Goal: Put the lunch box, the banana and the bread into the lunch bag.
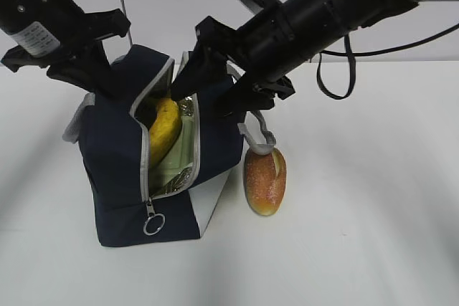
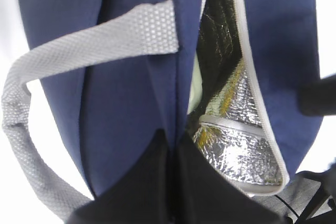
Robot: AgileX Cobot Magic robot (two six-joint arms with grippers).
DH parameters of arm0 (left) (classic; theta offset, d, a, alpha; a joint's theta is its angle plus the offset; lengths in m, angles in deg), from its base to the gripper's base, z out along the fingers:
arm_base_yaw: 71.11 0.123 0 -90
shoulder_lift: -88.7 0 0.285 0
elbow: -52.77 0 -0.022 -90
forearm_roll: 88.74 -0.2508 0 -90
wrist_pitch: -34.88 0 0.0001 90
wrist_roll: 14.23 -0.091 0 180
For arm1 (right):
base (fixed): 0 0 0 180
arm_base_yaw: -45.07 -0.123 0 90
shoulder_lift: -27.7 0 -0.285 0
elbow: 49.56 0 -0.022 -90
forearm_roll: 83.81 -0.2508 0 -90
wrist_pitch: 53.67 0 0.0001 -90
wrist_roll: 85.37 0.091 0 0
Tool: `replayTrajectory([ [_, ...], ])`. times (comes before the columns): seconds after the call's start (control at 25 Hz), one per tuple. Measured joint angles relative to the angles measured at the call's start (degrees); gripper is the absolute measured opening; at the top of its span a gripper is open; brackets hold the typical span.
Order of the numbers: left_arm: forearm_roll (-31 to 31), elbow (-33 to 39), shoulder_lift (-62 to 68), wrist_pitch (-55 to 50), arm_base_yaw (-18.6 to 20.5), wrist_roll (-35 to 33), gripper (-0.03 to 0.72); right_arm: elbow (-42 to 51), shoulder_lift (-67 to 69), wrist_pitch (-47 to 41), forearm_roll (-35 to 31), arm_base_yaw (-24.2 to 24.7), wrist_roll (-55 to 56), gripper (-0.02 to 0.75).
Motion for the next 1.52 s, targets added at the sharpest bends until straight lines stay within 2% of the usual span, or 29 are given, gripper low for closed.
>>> replayTrajectory([
  [0.24,-0.1,0.0,0.0,-0.1,0.0,0.0,-0.002,11.1,-8.4,5.2,5.4,0.0,1.5,0.545],
  [0.48,-0.1,0.0,0.0,-0.1,0.0,0.0,-0.002,24.5,-14.4,13.9,6.0,0.0,1.8,0.545],
  [0.64,-0.2,0.0,0.0,-0.1,0.0,0.0,-0.002,29.3,-15.2,16.8,7.3,0.0,1.7,0.545],
  [1.08,-0.2,0.0,0.0,-0.1,0.0,0.0,-0.002,30.2,-10.1,21.3,10.5,0.0,1.9,0.546],
  [1.32,-0.2,0.0,0.0,-0.1,0.0,0.0,-0.002,30.2,-8.2,27.0,10.5,0.0,1.9,0.636],
  [1.52,-0.2,0.0,0.0,-0.2,0.0,0.0,-0.002,30.2,-6.3,32.2,10.3,0.0,2.3,0.65],
])
